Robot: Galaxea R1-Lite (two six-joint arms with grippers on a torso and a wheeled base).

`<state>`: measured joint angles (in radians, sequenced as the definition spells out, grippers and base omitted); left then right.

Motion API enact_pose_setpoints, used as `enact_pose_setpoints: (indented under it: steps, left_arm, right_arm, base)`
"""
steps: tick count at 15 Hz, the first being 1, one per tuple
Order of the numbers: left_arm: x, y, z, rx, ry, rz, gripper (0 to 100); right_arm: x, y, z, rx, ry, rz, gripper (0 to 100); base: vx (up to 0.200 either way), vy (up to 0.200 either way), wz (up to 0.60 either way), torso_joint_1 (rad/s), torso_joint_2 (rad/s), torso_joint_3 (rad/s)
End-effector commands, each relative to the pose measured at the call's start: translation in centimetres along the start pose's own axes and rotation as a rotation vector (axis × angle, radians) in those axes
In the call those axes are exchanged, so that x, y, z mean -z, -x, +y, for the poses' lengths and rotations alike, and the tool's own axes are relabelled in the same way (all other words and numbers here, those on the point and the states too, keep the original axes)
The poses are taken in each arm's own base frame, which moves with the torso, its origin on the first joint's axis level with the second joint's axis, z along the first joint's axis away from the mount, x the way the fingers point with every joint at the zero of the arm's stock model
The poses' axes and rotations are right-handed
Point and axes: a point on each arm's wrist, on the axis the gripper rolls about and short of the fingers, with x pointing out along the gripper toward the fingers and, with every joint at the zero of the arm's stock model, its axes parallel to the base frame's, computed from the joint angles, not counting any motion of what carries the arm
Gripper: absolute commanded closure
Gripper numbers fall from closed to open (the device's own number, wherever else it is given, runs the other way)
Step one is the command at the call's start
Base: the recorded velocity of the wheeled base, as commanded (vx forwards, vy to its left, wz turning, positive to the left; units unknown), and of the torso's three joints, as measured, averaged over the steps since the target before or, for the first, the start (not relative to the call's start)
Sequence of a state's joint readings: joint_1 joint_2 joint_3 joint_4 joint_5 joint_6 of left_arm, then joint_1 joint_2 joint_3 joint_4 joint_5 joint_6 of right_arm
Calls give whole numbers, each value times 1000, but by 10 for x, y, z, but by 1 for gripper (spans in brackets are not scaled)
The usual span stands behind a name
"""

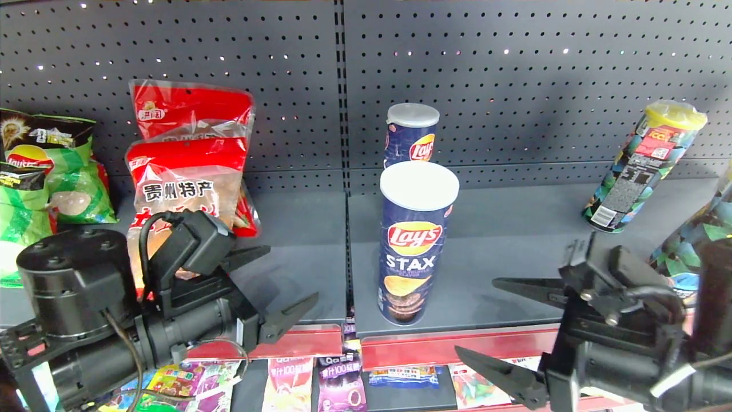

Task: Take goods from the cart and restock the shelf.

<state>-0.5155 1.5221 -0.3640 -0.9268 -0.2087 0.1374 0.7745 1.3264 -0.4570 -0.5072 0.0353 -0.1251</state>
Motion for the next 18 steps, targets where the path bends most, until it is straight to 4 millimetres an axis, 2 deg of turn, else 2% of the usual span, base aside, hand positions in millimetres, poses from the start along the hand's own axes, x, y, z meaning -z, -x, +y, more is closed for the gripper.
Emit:
enact_pose_setpoints:
  steps: [1, 4, 6, 7, 8, 11, 18]
  left_arm:
    - [1, -23, 0, 22, 0, 22, 0]
    - [-1, -48, -6, 59, -8, 28, 0]
    - [-9, -61, -7, 70, -15, 5, 0]
    - [-9, -61, -7, 70, -15, 5, 0]
    - [-7, -66, -6, 70, -14, 11, 0]
    - [-7, -66, -7, 77, -14, 12, 0]
    - [-5, -71, -17, 113, -20, 22, 0]
  right_arm:
    - [7, 47, 4, 6, 32, -111, 0]
    - [26, 81, -1, 125, 15, -167, 0]
    - [24, 99, -6, 242, 14, -234, 0]
    - [24, 100, -6, 247, 15, -236, 0]
    - [23, 113, -10, 331, 20, -284, 0]
    - [30, 125, -13, 421, 2, -297, 0]
    - [38, 141, -10, 480, -19, -286, 0]
  base:
    - [0, 0, 0, 0, 0, 0]
    - [0, 0, 0, 0, 0, 0]
    - [0, 0, 0, 0, 0, 0]
    - [0, 0, 0, 0, 0, 0]
    - [0, 0, 0, 0, 0, 0]
    - [0, 0, 0, 0, 0, 0]
    - [0, 0, 0, 0, 0, 0]
